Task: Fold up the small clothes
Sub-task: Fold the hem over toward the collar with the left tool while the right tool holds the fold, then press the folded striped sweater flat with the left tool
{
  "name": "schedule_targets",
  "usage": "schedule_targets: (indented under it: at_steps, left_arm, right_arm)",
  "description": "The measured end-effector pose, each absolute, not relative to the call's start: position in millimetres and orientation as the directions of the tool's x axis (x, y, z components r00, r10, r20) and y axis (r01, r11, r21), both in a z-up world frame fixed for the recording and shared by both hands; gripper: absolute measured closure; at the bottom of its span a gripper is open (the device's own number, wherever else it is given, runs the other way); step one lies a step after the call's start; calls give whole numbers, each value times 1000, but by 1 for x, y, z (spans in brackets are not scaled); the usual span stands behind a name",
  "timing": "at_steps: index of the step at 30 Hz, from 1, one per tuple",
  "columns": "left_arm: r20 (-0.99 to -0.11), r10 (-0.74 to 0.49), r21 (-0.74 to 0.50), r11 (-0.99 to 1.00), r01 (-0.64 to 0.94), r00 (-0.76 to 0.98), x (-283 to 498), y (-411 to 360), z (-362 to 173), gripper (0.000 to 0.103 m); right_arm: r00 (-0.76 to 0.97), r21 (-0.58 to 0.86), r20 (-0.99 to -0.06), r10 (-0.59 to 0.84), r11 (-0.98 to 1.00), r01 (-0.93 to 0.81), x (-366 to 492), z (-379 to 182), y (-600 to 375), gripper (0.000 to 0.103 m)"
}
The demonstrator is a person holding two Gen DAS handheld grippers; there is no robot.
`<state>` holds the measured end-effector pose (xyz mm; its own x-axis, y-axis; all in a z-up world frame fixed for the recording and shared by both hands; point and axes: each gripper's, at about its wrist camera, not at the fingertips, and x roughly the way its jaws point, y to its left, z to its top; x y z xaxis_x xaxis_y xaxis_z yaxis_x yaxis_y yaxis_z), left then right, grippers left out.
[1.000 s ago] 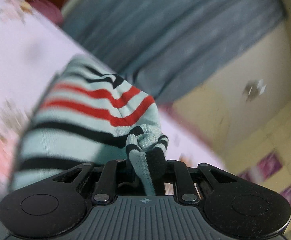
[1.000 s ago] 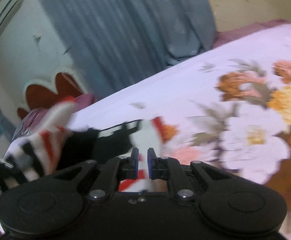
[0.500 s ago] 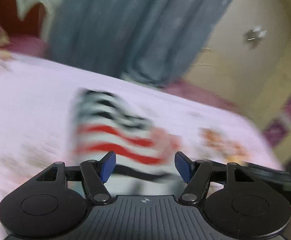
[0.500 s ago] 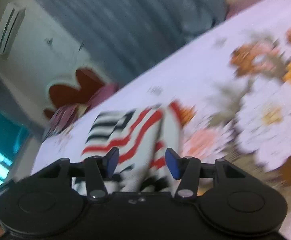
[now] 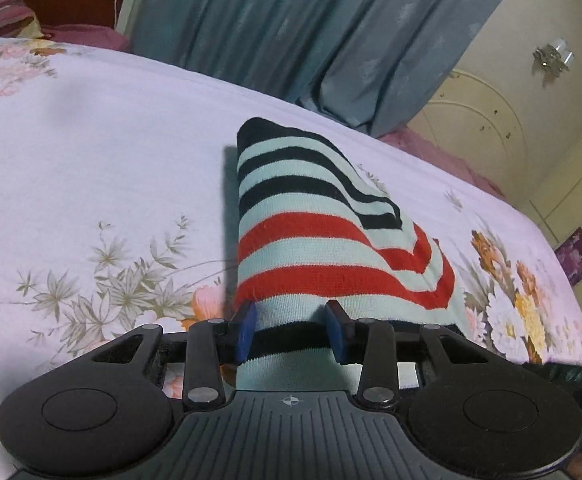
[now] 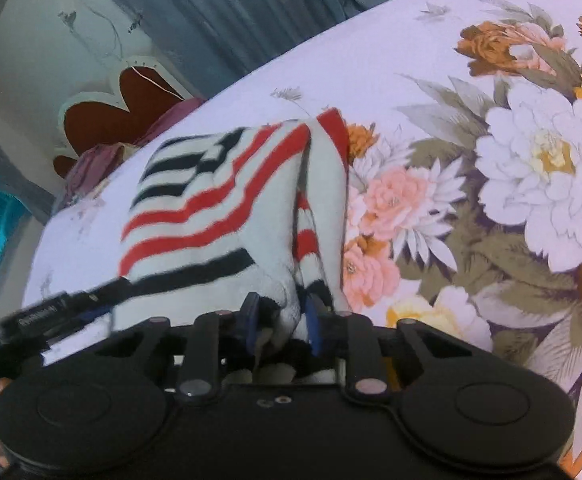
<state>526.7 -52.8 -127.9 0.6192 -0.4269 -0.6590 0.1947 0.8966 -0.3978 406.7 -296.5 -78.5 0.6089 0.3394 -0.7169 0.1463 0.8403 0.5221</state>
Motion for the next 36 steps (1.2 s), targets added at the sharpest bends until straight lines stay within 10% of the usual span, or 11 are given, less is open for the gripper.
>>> schedule_targets:
  at_steps: [3,5,14,23,28,36]
  left_arm:
    - [-661,-432,-401,894,197,613,532,-57,-130,65]
    - [-663,-431,-396,896,203,612,532,-58,-129,65]
    - [-619,-454,-392,886,249,641,524,-60,-120,78]
    - [-736,-308,-45,911,410,603,526,-134,-111,84]
    - [-687,-378,-136,906,401,620,531,-113,-87,84]
    - [-716,-386,-131,893,432,581,595,-139,-103,84]
  right_arm:
    - [660,516,-682,316,847,127,420,-66,-291,42]
    - [648,504,-694,316,855,123,435,-69,-287,41]
    - [645,319,-730,226,947,29,457,-72,-257,87]
    - [681,259,-719,139,963,77,442,-90,-271,86]
    - [700,252,-707,102,961,114,438,-70,-277,70]
    - [688,56,-722,73,997,-47,513,-62,-237,86]
